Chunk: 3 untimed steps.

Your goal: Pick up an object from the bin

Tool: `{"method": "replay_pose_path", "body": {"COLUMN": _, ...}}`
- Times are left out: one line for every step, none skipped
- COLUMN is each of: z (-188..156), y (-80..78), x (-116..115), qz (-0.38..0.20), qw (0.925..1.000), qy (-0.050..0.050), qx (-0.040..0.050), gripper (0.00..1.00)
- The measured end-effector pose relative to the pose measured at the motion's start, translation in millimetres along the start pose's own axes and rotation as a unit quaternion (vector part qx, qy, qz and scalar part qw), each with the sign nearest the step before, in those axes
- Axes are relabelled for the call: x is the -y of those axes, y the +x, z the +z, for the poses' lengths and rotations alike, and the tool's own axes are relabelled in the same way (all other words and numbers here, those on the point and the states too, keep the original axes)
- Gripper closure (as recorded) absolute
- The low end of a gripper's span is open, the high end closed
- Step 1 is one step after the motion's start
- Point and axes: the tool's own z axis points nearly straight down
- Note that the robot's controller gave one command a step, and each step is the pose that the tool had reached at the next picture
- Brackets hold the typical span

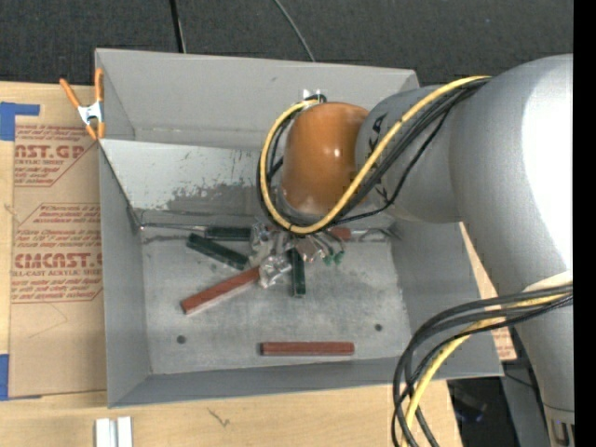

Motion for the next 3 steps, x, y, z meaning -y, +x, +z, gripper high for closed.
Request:
{"method": "replay_pose_path", "body": {"z": 0, "y": 0.0, "x": 0, "qz": 0.000, "qw": 1.0000, "qy": 0.000, "qx": 0.0000, "gripper": 1.00}}
{"method": "replay_pose_path", "body": {"z": -30, "y": 11.4, "x": 2, "qz": -0.011, "qw": 0.9999, "qy": -0.005, "qx": -0.0122, "gripper": 1.00}}
{"method": "replay_pose_path", "body": {"z": -49, "y": 10.2, "x": 16, "qz": -0.108, "qw": 0.9942, "qy": -0.003, "qx": -0.0037, "gripper": 1.00}}
